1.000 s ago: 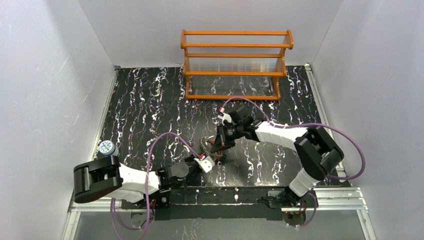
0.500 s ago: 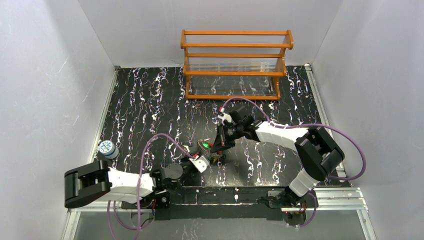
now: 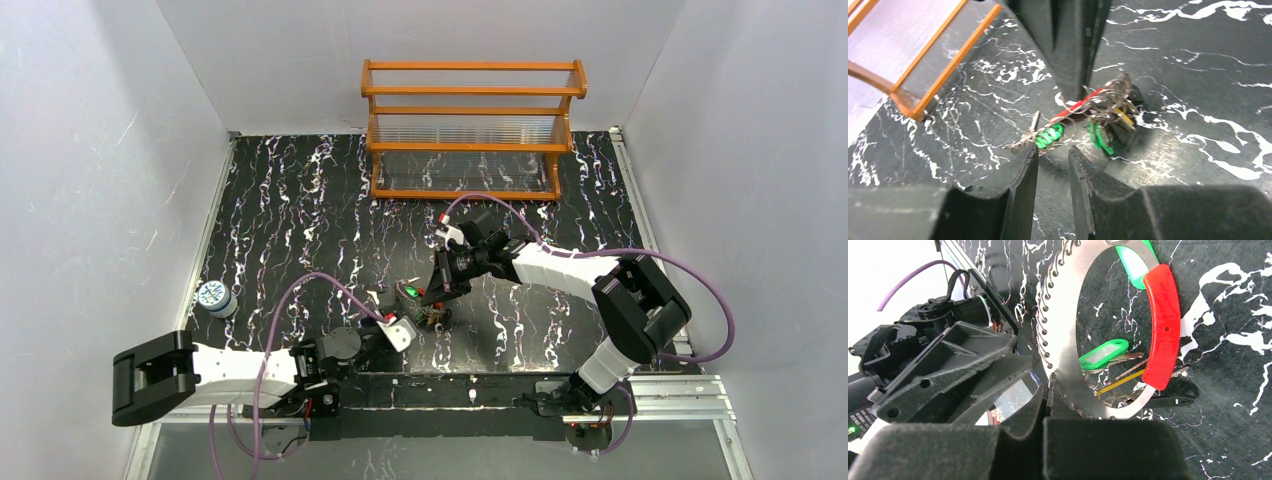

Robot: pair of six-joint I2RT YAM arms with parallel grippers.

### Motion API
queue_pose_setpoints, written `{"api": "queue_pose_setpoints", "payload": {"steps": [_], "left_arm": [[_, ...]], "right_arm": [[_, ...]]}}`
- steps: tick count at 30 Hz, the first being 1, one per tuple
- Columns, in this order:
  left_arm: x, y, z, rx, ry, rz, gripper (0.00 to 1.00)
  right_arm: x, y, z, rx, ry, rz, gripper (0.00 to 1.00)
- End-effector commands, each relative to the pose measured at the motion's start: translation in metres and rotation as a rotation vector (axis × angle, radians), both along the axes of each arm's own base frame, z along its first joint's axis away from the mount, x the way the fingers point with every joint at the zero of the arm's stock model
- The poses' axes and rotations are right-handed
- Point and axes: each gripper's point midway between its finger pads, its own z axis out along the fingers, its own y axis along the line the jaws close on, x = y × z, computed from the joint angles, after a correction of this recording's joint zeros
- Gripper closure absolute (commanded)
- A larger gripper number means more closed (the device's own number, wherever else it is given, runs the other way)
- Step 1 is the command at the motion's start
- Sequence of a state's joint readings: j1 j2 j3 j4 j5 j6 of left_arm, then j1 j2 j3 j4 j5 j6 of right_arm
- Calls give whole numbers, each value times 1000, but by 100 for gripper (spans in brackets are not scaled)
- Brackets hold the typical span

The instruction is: Put the keys on the keyring

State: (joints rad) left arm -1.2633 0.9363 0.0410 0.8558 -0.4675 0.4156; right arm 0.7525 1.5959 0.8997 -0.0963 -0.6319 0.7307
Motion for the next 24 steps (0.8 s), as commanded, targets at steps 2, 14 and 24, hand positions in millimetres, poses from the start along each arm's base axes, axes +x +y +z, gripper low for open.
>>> {"api": "queue_pose_setpoints", "payload": {"steps": [2, 14, 24], "left_arm": [[-11, -29, 3, 75, -29, -128, 70], [-1, -42, 11, 114, -74, -50, 68], [1, -50, 7, 118, -72, -53, 71]], "right_arm": [[1, 1, 21, 52, -23, -2, 99], [-1, 0, 13, 36, 31, -28, 99], [-2, 1, 13, 46, 54, -22, 99]]}}
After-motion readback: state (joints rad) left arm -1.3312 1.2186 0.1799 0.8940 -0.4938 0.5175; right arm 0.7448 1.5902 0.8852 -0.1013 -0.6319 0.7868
